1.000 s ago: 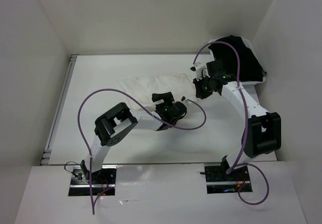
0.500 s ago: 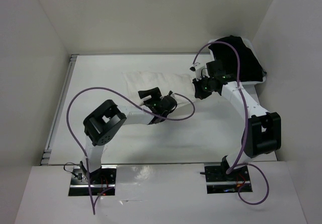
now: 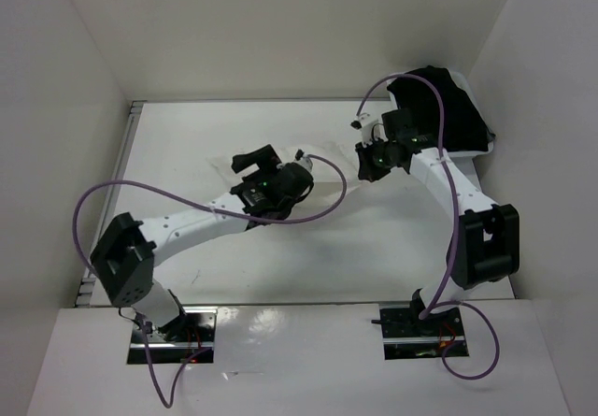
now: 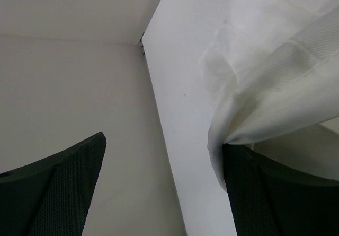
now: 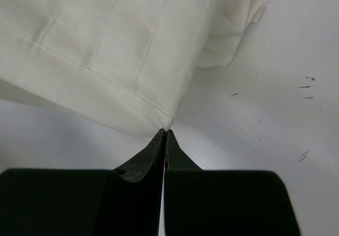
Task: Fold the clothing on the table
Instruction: Flatten the skirt out
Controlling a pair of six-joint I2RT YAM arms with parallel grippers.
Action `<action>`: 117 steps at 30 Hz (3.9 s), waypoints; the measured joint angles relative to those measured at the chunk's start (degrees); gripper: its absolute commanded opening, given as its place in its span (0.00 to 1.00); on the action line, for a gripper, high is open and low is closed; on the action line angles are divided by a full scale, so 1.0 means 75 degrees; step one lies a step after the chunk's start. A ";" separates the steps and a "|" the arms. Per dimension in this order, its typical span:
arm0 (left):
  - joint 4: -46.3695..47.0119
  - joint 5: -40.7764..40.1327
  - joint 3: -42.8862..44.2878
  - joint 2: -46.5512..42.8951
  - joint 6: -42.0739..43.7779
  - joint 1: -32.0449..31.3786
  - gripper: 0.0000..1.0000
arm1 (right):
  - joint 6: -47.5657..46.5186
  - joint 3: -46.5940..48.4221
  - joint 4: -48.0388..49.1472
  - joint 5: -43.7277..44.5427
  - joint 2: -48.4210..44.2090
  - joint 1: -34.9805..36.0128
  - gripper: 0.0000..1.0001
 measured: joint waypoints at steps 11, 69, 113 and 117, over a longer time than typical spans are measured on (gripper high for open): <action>-0.1786 0.3165 -0.0149 -0.1853 -0.1072 0.0405 0.85 | 0.0050 0.0064 0.0000 -0.0052 0.0000 0.0017 0.00; -0.2524 1.0861 0.0000 0.1376 -0.2576 0.6123 0.94 | 0.0044 -0.0286 0.0006 0.0548 -0.0382 -0.0003 0.00; -0.2940 1.3502 0.3468 0.4587 -0.2570 0.6583 0.00 | 0.0047 -0.0286 0.0003 0.0749 -0.0245 -0.0003 0.00; -0.3197 1.2668 0.5106 0.3905 -0.2352 0.5896 0.00 | 0.0044 -0.0286 0.0000 0.0749 -0.0230 -0.0003 0.00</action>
